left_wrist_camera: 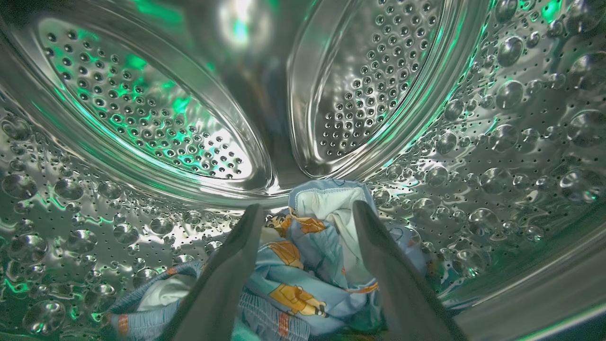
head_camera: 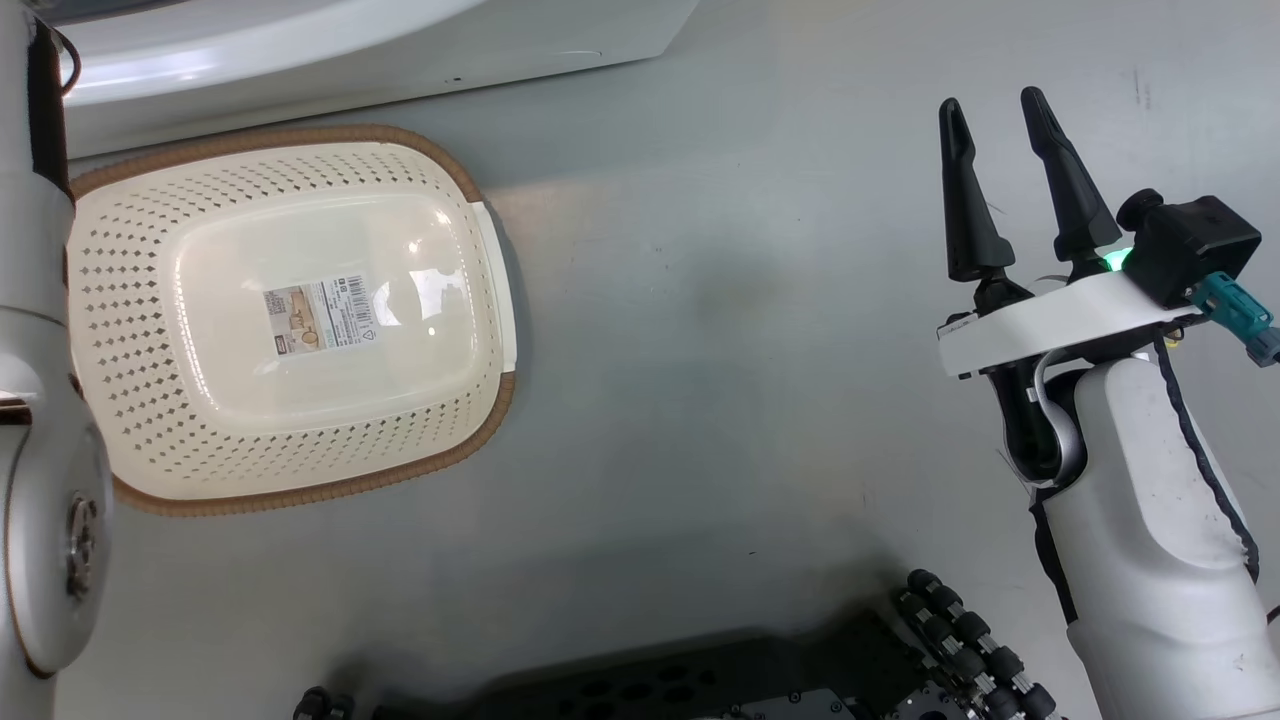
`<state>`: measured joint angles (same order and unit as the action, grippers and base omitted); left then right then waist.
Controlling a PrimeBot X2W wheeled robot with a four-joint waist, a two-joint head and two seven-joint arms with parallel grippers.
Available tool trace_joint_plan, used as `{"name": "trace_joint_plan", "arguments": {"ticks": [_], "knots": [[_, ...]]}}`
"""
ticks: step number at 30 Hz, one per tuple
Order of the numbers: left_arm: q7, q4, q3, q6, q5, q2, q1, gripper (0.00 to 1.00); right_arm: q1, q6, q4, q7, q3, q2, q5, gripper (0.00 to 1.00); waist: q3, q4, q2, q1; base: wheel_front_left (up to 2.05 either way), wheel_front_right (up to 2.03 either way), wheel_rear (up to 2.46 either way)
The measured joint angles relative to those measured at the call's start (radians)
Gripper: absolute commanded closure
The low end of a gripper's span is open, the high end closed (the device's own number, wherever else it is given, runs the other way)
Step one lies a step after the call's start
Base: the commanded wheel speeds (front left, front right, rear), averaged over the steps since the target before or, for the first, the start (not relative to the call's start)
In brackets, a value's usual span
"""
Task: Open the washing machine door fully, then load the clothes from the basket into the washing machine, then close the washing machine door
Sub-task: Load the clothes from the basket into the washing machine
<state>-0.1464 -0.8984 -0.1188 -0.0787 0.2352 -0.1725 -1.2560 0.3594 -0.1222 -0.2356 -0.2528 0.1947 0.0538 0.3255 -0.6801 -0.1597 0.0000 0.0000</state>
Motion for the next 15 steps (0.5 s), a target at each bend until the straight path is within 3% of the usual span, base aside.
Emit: {"name": "trace_joint_plan", "arguments": {"ticks": [15], "knots": [[-0.050, -0.065, -0.011, -0.010, 0.013, 0.031, 0.115, 0.00, -0.001, 0.000, -0.024, 0.000, -0.007, 0.000, 0.000, 0.00, 0.085, 0.027, 0.0000, 0.0000, 0.00, 0.00, 0.00]]}}
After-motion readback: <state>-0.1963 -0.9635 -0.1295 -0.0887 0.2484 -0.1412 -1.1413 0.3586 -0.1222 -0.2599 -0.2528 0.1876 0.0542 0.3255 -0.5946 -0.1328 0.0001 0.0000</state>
